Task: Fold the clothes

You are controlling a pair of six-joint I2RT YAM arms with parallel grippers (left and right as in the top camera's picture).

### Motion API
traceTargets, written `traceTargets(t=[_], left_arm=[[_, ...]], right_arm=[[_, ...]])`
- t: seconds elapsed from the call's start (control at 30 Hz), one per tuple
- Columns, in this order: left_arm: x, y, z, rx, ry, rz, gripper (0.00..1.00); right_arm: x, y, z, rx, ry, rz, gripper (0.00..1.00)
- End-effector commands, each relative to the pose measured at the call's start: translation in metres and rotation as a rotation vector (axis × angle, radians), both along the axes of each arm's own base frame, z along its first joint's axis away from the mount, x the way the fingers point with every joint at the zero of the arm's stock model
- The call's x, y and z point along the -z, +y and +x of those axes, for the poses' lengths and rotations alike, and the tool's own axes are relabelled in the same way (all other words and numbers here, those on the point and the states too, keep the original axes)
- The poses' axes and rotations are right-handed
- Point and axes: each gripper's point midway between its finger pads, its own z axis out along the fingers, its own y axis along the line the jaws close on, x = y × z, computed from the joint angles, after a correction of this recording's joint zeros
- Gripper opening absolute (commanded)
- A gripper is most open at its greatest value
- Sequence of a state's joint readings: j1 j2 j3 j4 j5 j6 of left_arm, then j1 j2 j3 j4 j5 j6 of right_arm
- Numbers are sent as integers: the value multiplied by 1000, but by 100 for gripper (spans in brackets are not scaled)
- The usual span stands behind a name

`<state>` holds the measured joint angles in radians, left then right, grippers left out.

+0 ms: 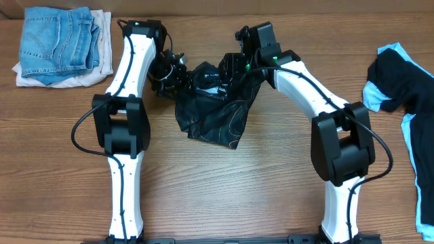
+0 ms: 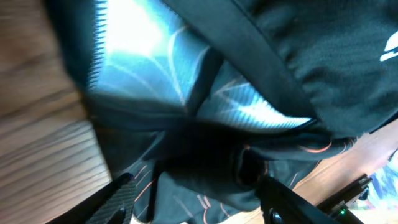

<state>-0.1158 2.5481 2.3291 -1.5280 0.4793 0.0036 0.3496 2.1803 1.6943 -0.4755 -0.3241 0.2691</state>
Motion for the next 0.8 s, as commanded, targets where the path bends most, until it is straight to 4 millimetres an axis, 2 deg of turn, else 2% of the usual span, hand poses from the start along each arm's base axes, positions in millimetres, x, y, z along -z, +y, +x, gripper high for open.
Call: traceTargets(t=[0.0, 0.13, 0.27, 0.43, 0.63, 0.77], left_arm=[[-12, -23, -3, 45, -34, -53, 65], [-12, -31, -5, 64, -38, -53, 54], [-12, -33, -4, 68, -46, -54, 38], [-12, -33, -3, 68, -48, -55, 36], [-12, -33, -4, 69, -47, -55, 35], [-12, -33, -4, 69, -44, -54, 35]], right_arm=[[21, 3, -1, 8, 47, 7, 61], [24, 8, -2, -2, 49, 12, 57], [22, 9, 0, 12, 50, 28, 44], [20, 12, -1, 2, 49, 41, 43], [19, 19, -4, -15, 54, 57, 49], [19, 25, -7, -28, 55, 56, 60]])
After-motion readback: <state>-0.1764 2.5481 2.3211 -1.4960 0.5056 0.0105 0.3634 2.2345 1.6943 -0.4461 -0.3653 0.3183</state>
